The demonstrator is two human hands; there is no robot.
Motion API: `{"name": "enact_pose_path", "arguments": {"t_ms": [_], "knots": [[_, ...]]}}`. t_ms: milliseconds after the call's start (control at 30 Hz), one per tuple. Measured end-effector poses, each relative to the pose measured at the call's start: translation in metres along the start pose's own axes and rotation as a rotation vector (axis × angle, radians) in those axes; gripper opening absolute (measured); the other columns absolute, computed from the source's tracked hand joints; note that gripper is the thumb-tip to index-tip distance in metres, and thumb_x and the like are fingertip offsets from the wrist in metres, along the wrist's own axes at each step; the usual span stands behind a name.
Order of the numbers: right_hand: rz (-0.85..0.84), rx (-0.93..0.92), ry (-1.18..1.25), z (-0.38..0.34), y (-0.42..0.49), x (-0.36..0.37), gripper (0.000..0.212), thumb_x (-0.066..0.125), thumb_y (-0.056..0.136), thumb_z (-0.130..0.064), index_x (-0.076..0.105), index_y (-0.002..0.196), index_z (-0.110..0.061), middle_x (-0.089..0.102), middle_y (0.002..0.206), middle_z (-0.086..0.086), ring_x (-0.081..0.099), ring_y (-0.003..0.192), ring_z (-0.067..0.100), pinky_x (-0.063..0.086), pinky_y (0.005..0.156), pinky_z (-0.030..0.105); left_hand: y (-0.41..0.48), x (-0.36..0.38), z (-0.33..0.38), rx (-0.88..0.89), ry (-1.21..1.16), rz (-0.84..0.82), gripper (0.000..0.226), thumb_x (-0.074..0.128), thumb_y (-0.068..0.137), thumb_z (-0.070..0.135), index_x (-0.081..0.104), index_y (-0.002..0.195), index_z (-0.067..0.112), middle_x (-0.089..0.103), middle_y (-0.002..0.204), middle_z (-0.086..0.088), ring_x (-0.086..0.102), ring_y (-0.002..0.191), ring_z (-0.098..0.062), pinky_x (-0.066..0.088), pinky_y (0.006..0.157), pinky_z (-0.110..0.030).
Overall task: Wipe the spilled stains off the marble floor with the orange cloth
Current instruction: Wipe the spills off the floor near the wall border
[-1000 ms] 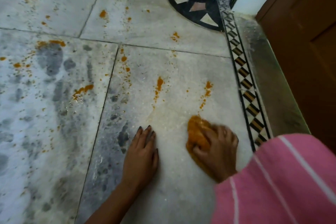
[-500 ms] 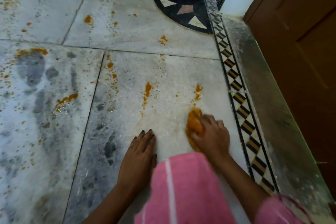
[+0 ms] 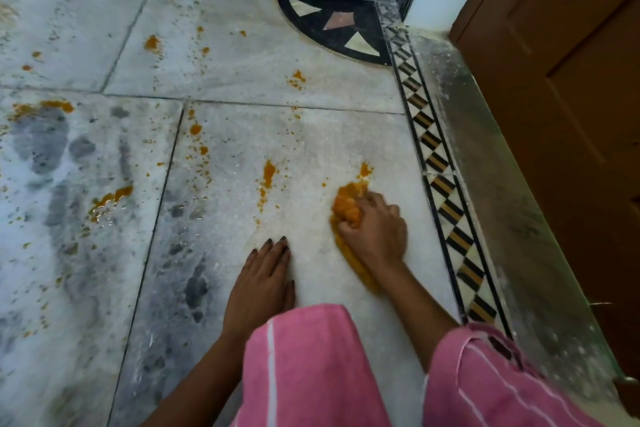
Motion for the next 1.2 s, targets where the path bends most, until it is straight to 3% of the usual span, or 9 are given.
{"name": "enact_pose_path", "arguments": {"t_ms": [133, 367, 467, 533, 667, 767, 900, 1033, 1200], "knots": [[-0.067, -0.350, 0.005, 0.024, -0.065, 0.000, 0.060, 0.052, 0.062, -0.055, 0.059, 0.117, -0.031, 0.058, 0.126, -0.004, 0.059, 0.088, 0.027, 0.048, 0.069, 0.037, 0.000, -0.003, -0.008, -0.001, -0.016, -0.025, 0.054, 0.039, 0.077, 0.034, 0.066, 0.108, -0.001, 0.063, 0.119, -0.016, 0.048, 0.116, -0.027, 0.028, 0.097, -0.035], [-0.005, 0.046, 0.026, 0.001, 0.024, -0.002, 0.057, 0.056, 0.077, -0.053, 0.050, 0.128, -0.031, 0.043, 0.137, -0.004, 0.045, 0.109, 0.032, 0.040, 0.088, 0.040, 0.001, -0.001, -0.007, -0.017, -0.018, -0.001, 0.051, 0.039, 0.079, 0.030, 0.065, 0.110, -0.001, 0.061, 0.122, -0.016, 0.059, 0.110, -0.034, 0.031, 0.099, -0.037], [-0.030, -0.227, 0.033, -0.011, -0.015, 0.005, 0.063, 0.048, 0.066, -0.057, 0.056, 0.124, -0.031, 0.052, 0.130, -0.004, 0.053, 0.098, 0.032, 0.044, 0.079, 0.039, 0.005, -0.003, -0.002, -0.056, -0.006, -0.044, 0.054, 0.038, 0.078, 0.034, 0.066, 0.109, 0.001, 0.062, 0.121, -0.015, 0.061, 0.108, -0.033, 0.046, 0.093, -0.039], [-0.032, -0.312, 0.038, 0.018, -0.047, 0.000, 0.060, 0.049, 0.064, -0.056, 0.059, 0.118, -0.032, 0.057, 0.124, -0.003, 0.058, 0.089, 0.028, 0.048, 0.069, 0.037, 0.006, -0.008, -0.003, -0.055, -0.015, -0.063, 0.055, 0.038, 0.076, 0.034, 0.067, 0.107, 0.001, 0.063, 0.119, -0.015, 0.063, 0.105, -0.033, 0.037, 0.097, -0.036], [-0.024, 0.014, -0.025, 0.066, -0.007, -0.013, 0.053, 0.057, 0.077, -0.052, 0.054, 0.124, -0.029, 0.047, 0.132, 0.000, 0.048, 0.104, 0.027, 0.043, 0.081, 0.036, 0.002, -0.009, -0.011, -0.036, -0.019, -0.043, 0.054, 0.038, 0.077, 0.030, 0.064, 0.112, 0.000, 0.061, 0.122, -0.015, 0.062, 0.107, -0.032, 0.026, 0.099, -0.034], [0.039, 0.144, 0.009, 0.025, 0.043, -0.008, 0.052, 0.056, 0.080, -0.051, 0.051, 0.126, -0.027, 0.043, 0.133, 0.003, 0.045, 0.110, 0.032, 0.040, 0.088, 0.040, 0.003, -0.004, -0.006, -0.068, -0.052, -0.015, 0.052, 0.038, 0.080, 0.028, 0.061, 0.116, -0.002, 0.059, 0.125, -0.017, 0.057, 0.113, -0.035, 0.026, 0.102, -0.035], [-0.016, -0.095, 0.016, -0.039, 0.020, 0.013, 0.056, 0.049, 0.070, -0.056, 0.058, 0.119, -0.031, 0.050, 0.130, 0.000, 0.050, 0.100, 0.033, 0.043, 0.080, 0.040, 0.006, -0.003, 0.000, -0.092, -0.025, -0.048, 0.055, 0.038, 0.078, 0.031, 0.063, 0.114, -0.002, 0.061, 0.121, -0.020, 0.059, 0.110, -0.037, 0.026, 0.099, -0.036], [-0.034, -0.346, 0.035, 0.006, -0.039, 0.005, 0.058, 0.048, 0.062, -0.058, 0.062, 0.112, -0.033, 0.060, 0.119, -0.002, 0.059, 0.085, 0.027, 0.048, 0.066, 0.037, 0.011, -0.004, -0.010, -0.073, -0.027, -0.061, 0.053, 0.039, 0.077, 0.033, 0.066, 0.110, 0.001, 0.062, 0.120, -0.018, 0.060, 0.108, -0.035, 0.026, 0.099, -0.036], [0.028, 0.083, -0.041, 0.071, 0.015, -0.013, 0.053, 0.052, 0.078, -0.054, 0.053, 0.124, -0.028, 0.046, 0.133, 0.003, 0.045, 0.110, 0.029, 0.040, 0.088, 0.040, 0.011, -0.003, -0.011, -0.057, -0.075, 0.000, 0.052, 0.040, 0.082, 0.031, 0.061, 0.117, -0.001, 0.058, 0.126, -0.018, 0.054, 0.116, -0.034, 0.016, 0.108, -0.032]]}}
Point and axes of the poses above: each hand's wrist, its own y-axis towards the middle knuckle, its own x-axis out of the palm, z = x × y, the point moved 2 cm from there along y, towards the middle knuckle
